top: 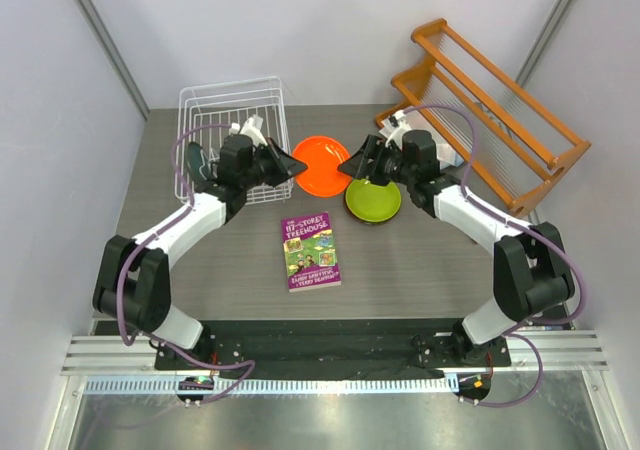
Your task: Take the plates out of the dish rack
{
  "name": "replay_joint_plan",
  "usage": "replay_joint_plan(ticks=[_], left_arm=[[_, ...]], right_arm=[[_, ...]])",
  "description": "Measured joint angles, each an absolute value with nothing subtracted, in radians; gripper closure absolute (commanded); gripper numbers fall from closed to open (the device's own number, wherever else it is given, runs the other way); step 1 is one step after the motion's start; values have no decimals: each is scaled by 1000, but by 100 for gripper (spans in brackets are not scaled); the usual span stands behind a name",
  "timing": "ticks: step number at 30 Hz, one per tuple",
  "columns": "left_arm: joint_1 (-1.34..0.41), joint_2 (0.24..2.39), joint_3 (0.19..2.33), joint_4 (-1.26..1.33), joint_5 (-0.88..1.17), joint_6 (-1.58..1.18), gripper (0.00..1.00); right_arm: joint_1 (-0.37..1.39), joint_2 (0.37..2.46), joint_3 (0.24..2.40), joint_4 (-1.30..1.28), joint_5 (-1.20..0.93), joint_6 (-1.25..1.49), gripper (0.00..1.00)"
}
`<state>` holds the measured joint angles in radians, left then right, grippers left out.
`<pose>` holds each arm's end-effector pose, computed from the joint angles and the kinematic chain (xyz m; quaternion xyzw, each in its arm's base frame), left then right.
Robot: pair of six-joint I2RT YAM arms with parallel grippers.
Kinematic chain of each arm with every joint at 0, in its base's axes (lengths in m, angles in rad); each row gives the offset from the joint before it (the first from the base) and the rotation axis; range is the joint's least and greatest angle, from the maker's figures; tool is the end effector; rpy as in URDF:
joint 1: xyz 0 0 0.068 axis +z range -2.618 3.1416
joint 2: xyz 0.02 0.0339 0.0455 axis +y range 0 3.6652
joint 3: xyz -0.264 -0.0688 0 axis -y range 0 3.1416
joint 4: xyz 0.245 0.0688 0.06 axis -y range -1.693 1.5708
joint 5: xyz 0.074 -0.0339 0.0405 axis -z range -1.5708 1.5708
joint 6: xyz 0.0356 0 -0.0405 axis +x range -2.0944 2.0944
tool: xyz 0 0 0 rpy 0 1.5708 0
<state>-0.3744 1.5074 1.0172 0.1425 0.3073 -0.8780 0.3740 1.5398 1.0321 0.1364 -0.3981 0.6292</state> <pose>0.3210 -0.1377 0.2778 -0.1165 0.8055 -0.4341 0.3863 0.3251 0.1424 0.2719 -0.0077 0.8168 0.4092 0.4066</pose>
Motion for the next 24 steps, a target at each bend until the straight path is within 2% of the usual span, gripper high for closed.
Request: replay_joint_plan(ticks=[3,4,6,7,8,9,10,11,13,18,24], left_arm=[[-389,1522,1017,165,319,-884,100],[-393,1525,1017,171,324,-885,100],[-402,1530,1017,185,339,-887,100],[-404,1531,1017,191,345,-887,100],[-407,1532,1017,196,348,-886,100],[-406,1532,1018,199,350,-879,96],[-400,1534,1018,200,353,-882,73],[-395,1536,1018,202,357,-882,25],[-391,1536,1018,186,335,-862,1],[-413,1502,1023,95,224,-772,1],[-417,1416,1082,-91,-118,-605,0]], right_arm=[[374,1563,1027,177,-426,648,33],[374,1567,1024,187,-434,653,41],[374,1578,1017,209,-455,659,62],[374,1582,1014,218,-463,665,76],[374,1584,1012,223,-459,664,85],[370,1584,1003,229,-456,680,96],[360,1584,997,242,-471,707,97],[356,1582,997,249,-477,713,99],[356,1563,996,253,-477,718,99],[351,1483,979,124,-328,618,99],[223,1458,966,-44,-191,538,99]])
